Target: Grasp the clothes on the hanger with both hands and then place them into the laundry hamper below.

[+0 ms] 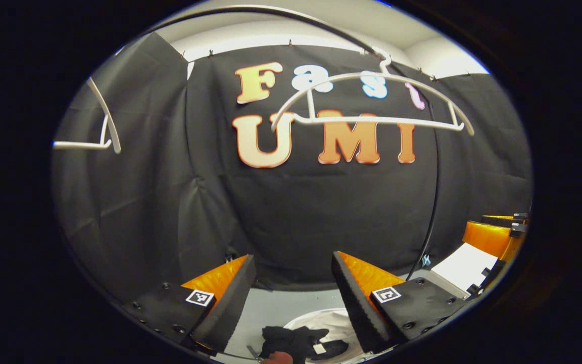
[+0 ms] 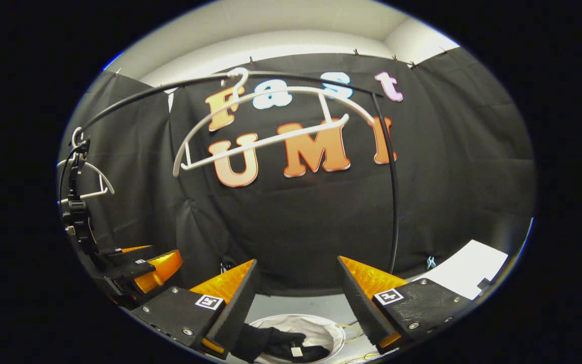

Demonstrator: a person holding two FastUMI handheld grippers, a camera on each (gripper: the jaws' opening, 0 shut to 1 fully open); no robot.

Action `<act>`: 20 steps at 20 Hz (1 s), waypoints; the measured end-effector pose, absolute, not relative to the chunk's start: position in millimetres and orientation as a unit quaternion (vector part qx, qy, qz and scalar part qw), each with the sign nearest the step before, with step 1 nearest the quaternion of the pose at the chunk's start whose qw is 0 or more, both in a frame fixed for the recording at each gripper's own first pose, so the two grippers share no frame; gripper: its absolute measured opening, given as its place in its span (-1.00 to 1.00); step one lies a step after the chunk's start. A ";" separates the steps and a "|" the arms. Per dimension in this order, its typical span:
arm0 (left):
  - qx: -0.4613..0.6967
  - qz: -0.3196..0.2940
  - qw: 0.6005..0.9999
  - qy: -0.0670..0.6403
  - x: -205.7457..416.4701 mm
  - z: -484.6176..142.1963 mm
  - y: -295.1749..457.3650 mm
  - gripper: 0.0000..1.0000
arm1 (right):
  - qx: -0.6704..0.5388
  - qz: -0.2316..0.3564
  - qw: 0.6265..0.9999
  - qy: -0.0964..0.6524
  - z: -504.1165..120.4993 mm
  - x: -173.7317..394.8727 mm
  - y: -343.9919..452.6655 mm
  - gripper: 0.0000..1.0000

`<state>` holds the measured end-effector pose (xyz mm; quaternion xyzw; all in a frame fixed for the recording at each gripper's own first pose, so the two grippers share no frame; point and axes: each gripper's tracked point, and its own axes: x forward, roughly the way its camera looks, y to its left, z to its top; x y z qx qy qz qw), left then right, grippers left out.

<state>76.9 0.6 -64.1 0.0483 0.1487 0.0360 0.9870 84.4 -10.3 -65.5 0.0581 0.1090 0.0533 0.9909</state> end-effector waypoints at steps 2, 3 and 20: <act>0.047 0.033 0.990 0.127 77.4 -44.2 -4.5 1.00 | 0.049 0.046 0.994 0.088 -46.0 83.5 -14.7 0.85; 0.045 0.030 0.991 0.120 76.9 -37.6 -7.8 1.00 | 0.045 0.043 0.995 0.080 -38.3 82.5 -17.1 0.85; 0.030 0.013 0.999 0.034 70.3 20.1 -30.8 0.99 | 0.044 0.001 0.998 0.036 -4.1 63.6 -53.6 0.86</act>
